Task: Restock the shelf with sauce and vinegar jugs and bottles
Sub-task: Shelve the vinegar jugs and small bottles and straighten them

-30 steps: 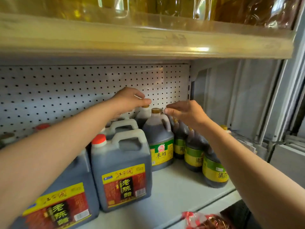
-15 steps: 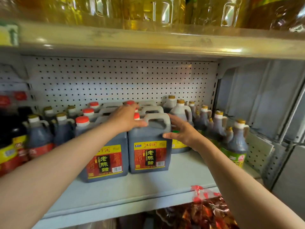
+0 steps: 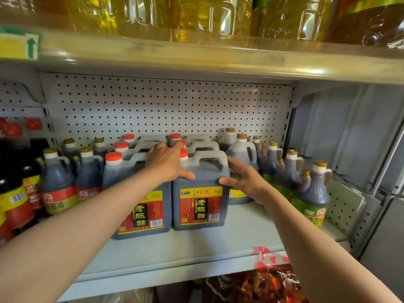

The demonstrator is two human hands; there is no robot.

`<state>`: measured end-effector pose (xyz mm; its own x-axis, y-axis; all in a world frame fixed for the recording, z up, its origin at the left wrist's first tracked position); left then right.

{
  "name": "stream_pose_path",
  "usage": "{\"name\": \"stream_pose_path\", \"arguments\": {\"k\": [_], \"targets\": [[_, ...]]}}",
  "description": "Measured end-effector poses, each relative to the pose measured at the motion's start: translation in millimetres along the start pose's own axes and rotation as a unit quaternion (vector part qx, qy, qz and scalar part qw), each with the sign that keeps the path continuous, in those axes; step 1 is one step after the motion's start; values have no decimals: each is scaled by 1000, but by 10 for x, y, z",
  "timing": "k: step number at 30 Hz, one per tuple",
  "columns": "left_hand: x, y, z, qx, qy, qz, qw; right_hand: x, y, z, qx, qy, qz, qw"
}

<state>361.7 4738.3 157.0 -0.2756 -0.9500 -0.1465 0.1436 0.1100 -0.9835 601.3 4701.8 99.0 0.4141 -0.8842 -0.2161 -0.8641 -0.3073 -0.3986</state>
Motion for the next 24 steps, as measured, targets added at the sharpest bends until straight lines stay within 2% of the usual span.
{"name": "stream_pose_path", "arguments": {"k": [2,3,6,8,9,11,13,15,19,24], "targets": [[-43,-14,-9,-8,1,-20,1000,-3,-74,13,-27,0,19,999],[-69,-40,-15,7,3,-27,1000,0,-156,18,-39,-4,73,997],[-201,-169,73,148,45,-1,988,16,-476,56,-52,-17,271,961],[-308,-203,240,251,68,-18,965,-46,-594,103,-18,-5,312,950],[-360,-182,329,263,65,-40,962,-99,-634,133,-5,0,319,948],[-452,-100,447,183,40,-63,980,-220,-725,189,13,13,328,944],[-478,-86,465,116,13,-51,992,-347,-817,213,65,44,325,942],[-489,-88,436,120,7,-58,991,-458,-878,228,113,69,309,942],[-450,-69,428,108,16,-71,991,-575,-908,299,118,104,271,950],[-425,-75,435,114,9,-62,991,-581,-954,285,144,119,272,944]]}}
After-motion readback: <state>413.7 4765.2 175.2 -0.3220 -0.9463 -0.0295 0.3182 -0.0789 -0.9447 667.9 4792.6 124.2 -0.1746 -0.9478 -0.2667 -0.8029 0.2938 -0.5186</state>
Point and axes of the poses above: each hand's wrist, its own x-axis away from the middle knuckle, its own y-axis out of the palm, z = x × y, the point moved 3 cm from there along -x, towards the middle knuckle, and after that the axes turned 14 degrees about -z, right-handed, at the moved point
